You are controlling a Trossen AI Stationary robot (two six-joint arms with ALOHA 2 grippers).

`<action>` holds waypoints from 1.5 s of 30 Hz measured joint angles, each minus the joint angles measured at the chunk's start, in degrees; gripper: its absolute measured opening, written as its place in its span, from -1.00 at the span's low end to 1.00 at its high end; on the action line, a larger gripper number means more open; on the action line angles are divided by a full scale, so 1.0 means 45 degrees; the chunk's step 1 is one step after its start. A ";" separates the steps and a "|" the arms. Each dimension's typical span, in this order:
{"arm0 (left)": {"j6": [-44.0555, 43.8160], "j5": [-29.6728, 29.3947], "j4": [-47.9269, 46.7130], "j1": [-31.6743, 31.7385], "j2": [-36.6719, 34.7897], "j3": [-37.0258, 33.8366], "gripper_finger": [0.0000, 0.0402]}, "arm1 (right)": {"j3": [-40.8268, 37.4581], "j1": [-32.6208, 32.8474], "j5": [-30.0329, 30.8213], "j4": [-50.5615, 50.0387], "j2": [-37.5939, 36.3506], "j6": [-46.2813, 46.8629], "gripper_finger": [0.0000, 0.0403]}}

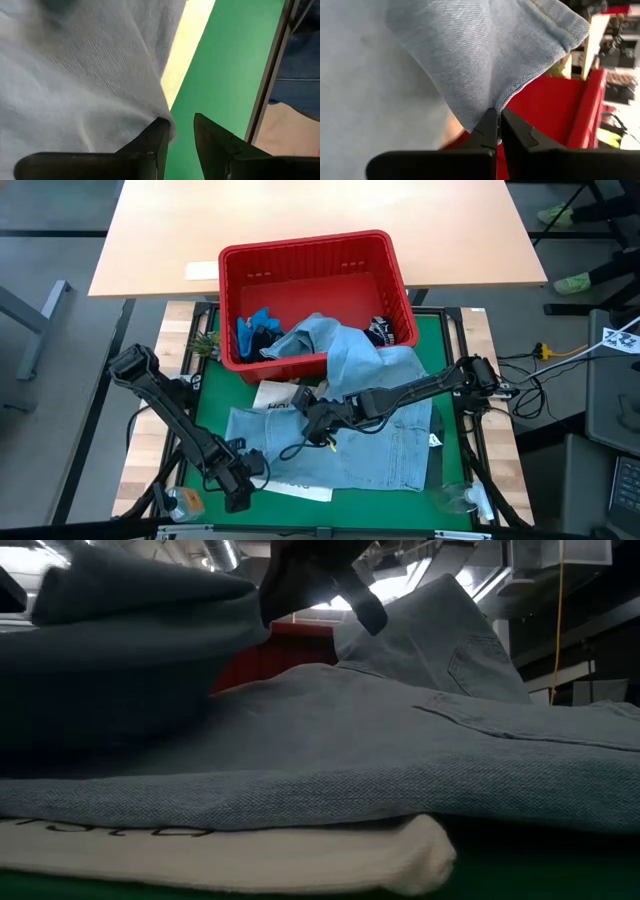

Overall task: Fold Laundry from Bin
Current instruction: Fold the light blue jeans

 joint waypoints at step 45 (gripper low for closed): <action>-0.0615 -0.4033 -0.1386 -0.1008 -0.1582 0.0009 -0.18 | -0.0001 0.0000 0.0442 -0.0005 0.0010 -0.1061 -0.94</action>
